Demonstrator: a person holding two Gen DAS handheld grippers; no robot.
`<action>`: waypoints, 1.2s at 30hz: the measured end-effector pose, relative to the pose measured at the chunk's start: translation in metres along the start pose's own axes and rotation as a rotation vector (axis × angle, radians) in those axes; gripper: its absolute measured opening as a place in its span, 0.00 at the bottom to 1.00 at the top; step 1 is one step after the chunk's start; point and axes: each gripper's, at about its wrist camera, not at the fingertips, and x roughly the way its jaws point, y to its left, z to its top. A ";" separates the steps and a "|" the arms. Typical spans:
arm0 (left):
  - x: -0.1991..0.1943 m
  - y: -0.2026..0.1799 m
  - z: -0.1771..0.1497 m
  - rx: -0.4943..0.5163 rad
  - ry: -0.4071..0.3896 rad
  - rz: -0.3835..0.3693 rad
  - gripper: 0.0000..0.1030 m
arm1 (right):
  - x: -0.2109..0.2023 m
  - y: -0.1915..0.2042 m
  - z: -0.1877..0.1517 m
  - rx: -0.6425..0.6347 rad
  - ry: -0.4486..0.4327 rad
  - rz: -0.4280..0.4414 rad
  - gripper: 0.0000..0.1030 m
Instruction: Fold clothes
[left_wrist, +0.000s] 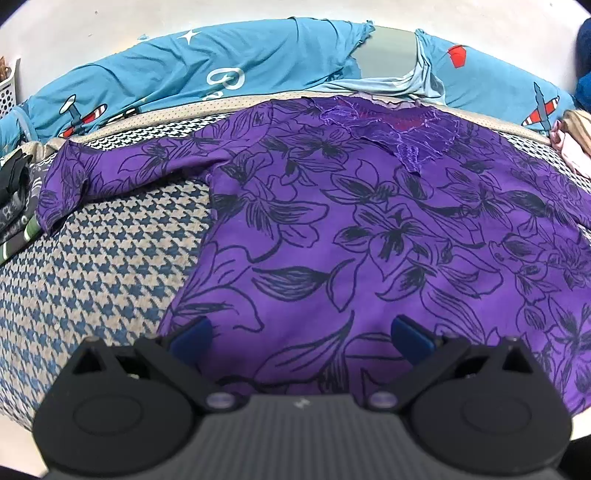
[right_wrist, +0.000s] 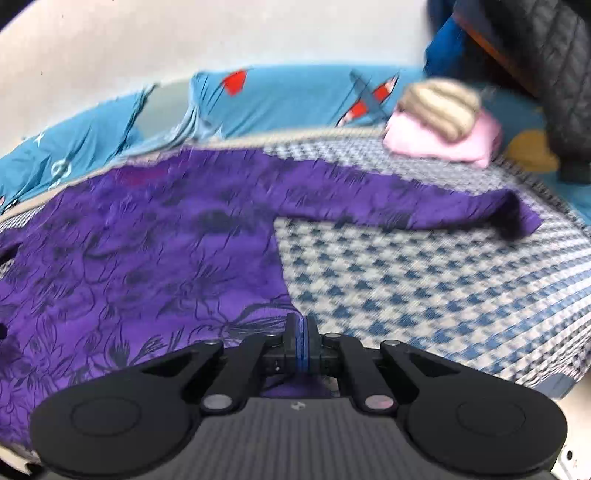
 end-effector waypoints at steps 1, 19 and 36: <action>0.000 0.000 0.000 0.002 0.002 0.001 1.00 | 0.002 0.000 -0.001 -0.002 0.022 -0.012 0.03; -0.002 0.000 -0.002 0.014 -0.003 -0.001 1.00 | -0.036 -0.013 -0.031 0.273 0.036 0.131 0.17; 0.007 0.005 -0.006 0.008 0.067 0.018 1.00 | 0.004 0.054 -0.051 -0.021 0.262 0.177 0.16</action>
